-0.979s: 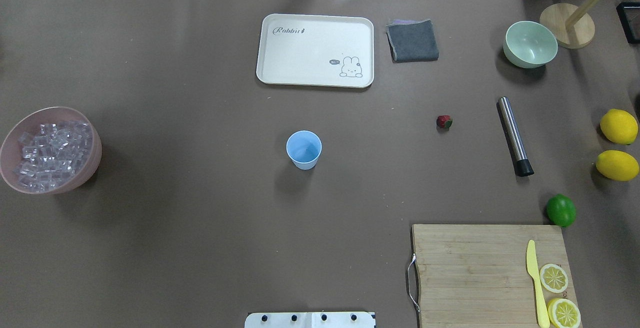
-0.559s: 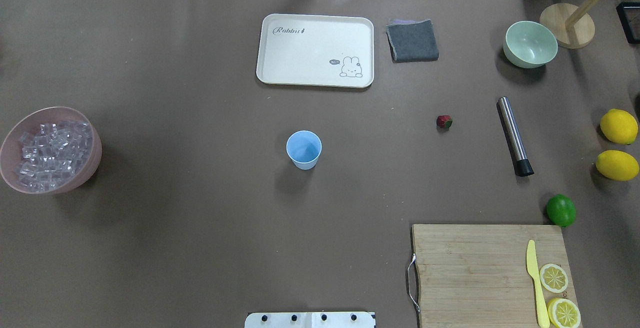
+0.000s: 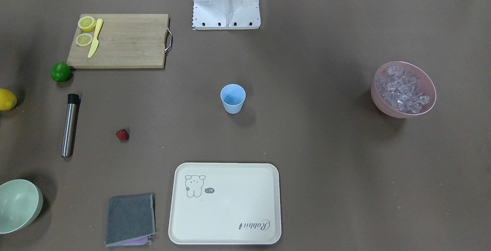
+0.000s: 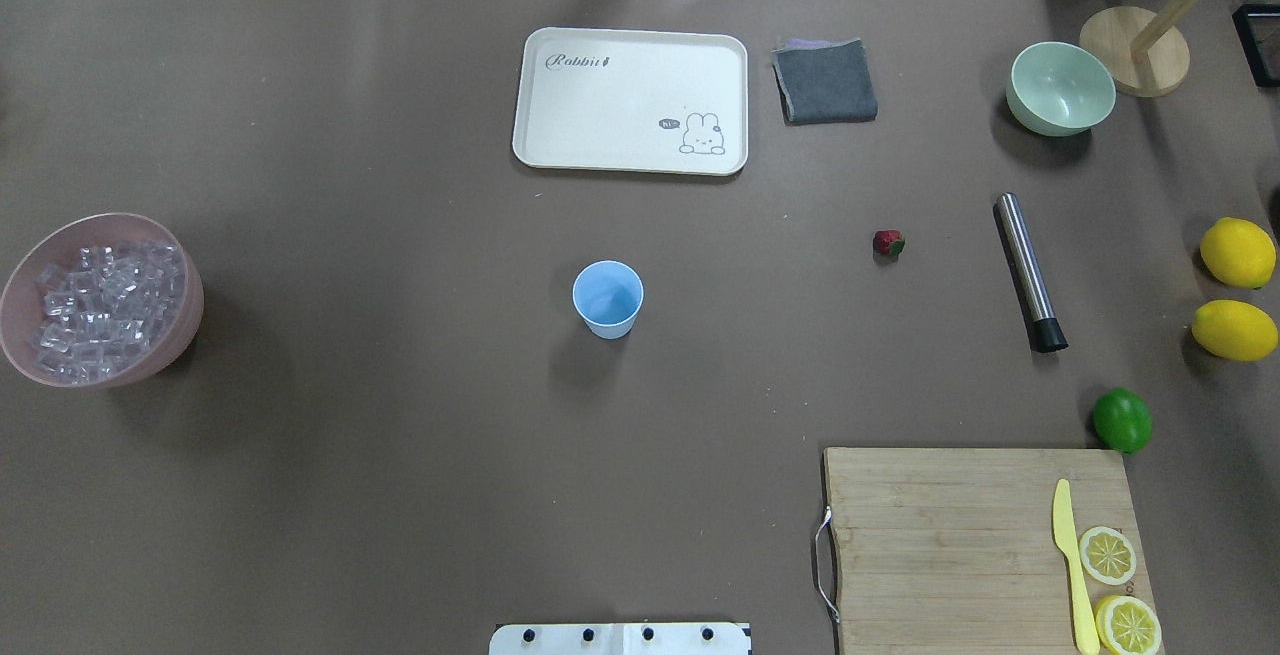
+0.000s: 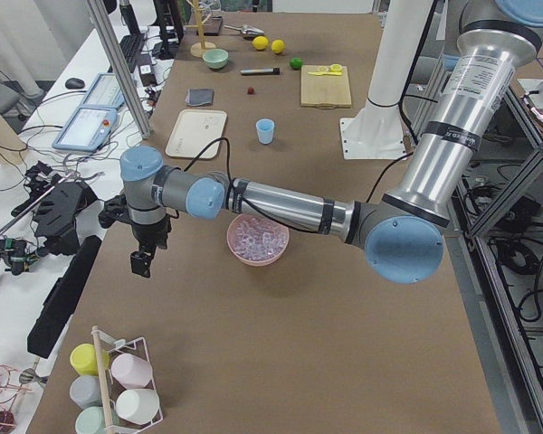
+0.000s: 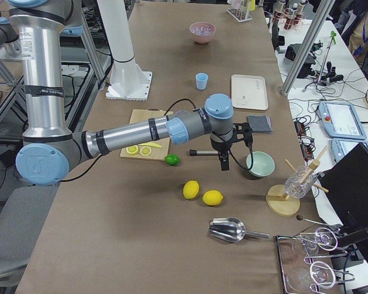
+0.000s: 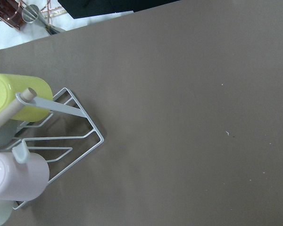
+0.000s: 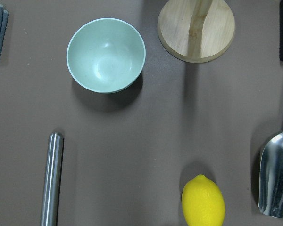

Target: Mash ice and strawberries in cup

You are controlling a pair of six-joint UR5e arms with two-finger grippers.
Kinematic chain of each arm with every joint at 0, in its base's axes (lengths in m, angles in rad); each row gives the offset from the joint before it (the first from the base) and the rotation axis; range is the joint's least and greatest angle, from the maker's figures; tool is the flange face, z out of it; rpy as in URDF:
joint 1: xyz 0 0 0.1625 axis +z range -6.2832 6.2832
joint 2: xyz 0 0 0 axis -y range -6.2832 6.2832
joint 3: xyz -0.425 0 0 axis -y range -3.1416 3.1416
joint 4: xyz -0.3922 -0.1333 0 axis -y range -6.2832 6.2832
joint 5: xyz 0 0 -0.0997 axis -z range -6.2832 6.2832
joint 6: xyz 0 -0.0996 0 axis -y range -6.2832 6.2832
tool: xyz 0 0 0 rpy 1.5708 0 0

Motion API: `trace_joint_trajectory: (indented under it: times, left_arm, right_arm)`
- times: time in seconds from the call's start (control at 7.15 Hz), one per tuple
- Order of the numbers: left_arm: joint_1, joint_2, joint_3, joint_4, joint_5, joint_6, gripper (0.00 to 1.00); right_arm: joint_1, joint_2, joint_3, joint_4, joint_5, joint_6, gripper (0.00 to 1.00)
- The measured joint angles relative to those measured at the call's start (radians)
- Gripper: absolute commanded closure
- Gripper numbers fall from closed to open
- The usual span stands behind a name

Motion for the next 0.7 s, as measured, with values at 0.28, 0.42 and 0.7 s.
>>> trace_joint_trajectory:
  times: [0.28,0.42,0.7]
  left_arm:
    - [0.003,0.002,0.000,0.001,0.004,0.001,0.02]
    - [0.003,0.014,-0.001,0.000,-0.047,0.002,0.02]
    - [-0.002,0.047,-0.029,-0.007,-0.146,0.002,0.02]
  right_arm:
    - [0.000,0.000,-0.001,0.000,-0.001,0.000,0.00]
    - [-0.001,0.001,-0.001,0.000,-0.001,0.000,0.00]
    - [-0.002,0.004,-0.003,0.001,-0.001,0.000,0.00]
